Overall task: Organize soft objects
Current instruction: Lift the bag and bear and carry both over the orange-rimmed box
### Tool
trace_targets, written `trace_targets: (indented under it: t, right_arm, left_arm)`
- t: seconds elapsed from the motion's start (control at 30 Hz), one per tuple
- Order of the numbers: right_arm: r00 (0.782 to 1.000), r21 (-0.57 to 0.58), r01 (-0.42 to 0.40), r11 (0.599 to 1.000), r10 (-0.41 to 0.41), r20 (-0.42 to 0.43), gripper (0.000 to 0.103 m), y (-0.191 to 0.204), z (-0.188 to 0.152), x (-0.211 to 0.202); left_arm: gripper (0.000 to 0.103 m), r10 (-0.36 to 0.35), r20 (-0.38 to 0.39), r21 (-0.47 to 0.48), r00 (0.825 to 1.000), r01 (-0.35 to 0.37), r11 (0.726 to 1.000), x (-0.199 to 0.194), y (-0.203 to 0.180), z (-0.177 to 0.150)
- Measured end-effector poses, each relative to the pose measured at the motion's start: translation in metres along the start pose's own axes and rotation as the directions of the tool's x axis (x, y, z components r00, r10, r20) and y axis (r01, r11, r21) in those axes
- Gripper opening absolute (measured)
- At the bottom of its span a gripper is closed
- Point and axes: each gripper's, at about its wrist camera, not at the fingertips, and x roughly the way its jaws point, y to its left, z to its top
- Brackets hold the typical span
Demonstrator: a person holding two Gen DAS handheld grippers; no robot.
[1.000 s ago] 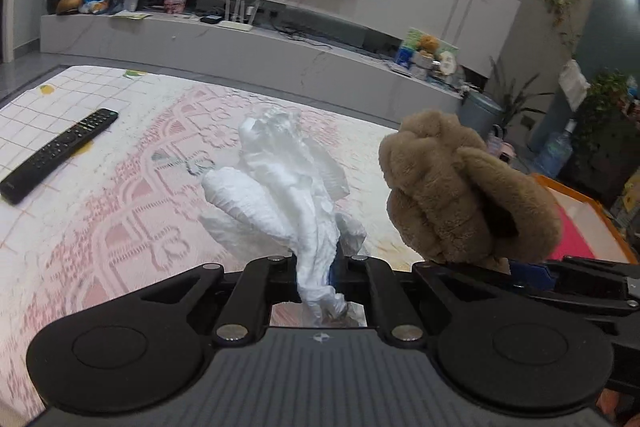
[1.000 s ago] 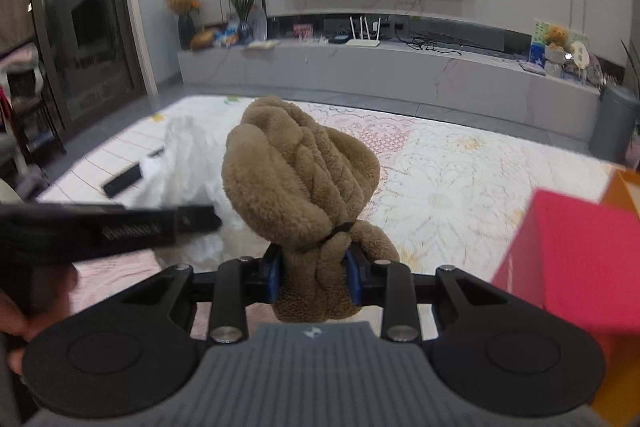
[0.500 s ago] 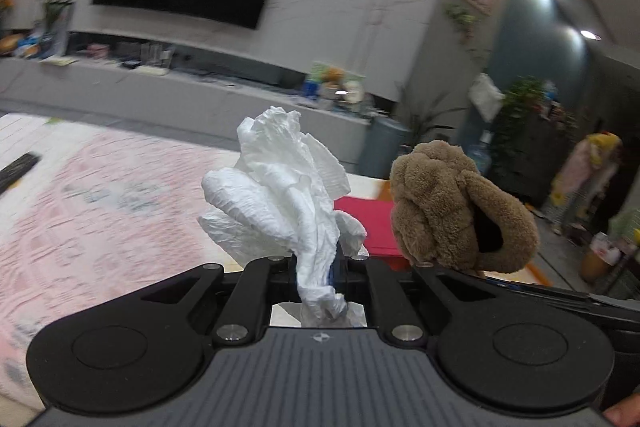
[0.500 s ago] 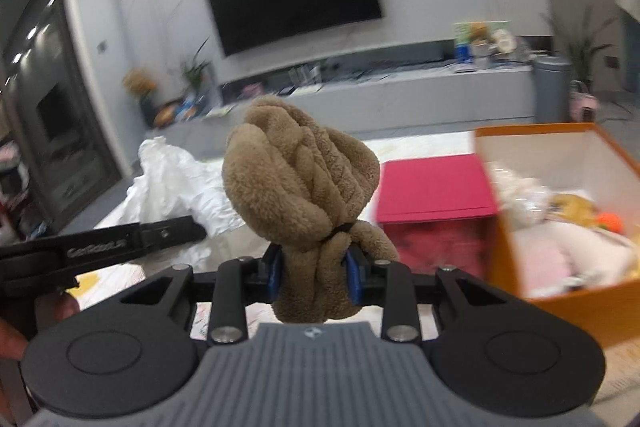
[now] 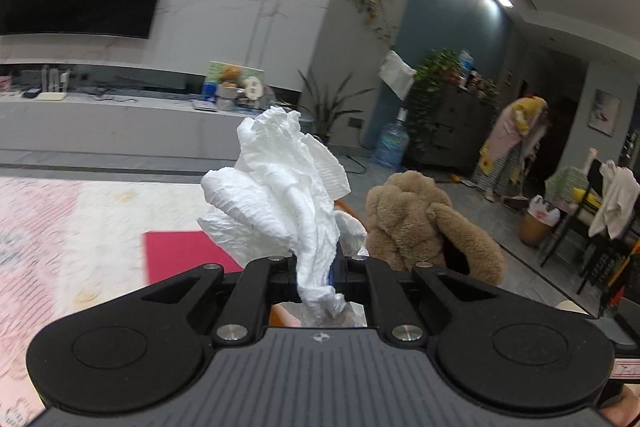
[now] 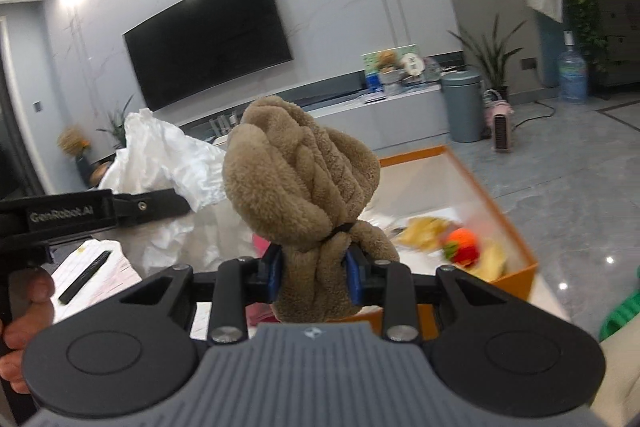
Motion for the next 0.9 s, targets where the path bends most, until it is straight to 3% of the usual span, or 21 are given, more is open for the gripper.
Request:
trace_targets:
  t: [0.17, 0.4, 0.53, 0.9]
  right_arm:
    - [1.000, 0.023, 0.011, 1.000, -0.010, -0.015, 0.031, -0.035, 0.023, 0.015]
    - [0.992, 0.021, 0.033, 0.999, -0.030, -0.122, 0.031, -0.075, 0.047, 0.062]
    - [0.978, 0.019, 0.053, 0.998, -0.048, -0.205, 0.032, -0.092, 0.056, 0.095]
    - [0.929, -0.084, 0.134, 0.987, -0.155, -0.336, 0.032, -0.110, 0.055, 0.156]
  left_arm:
    - [0.009, 0.005, -0.018, 0.085, 1.000, -0.003, 0.996, 0.033, -0.025, 0.011]
    - [0.009, 0.059, -0.117, 0.137, 0.991, -0.042, 0.990, 0.091, -0.035, 0.015]
    - [0.009, 0.075, -0.205, 0.133, 0.976, -0.048, 0.990, 0.122, -0.026, 0.010]
    - [0.009, 0.200, -0.309, 0.314, 0.930, -0.098, 0.944, 0.179, -0.035, -0.020]
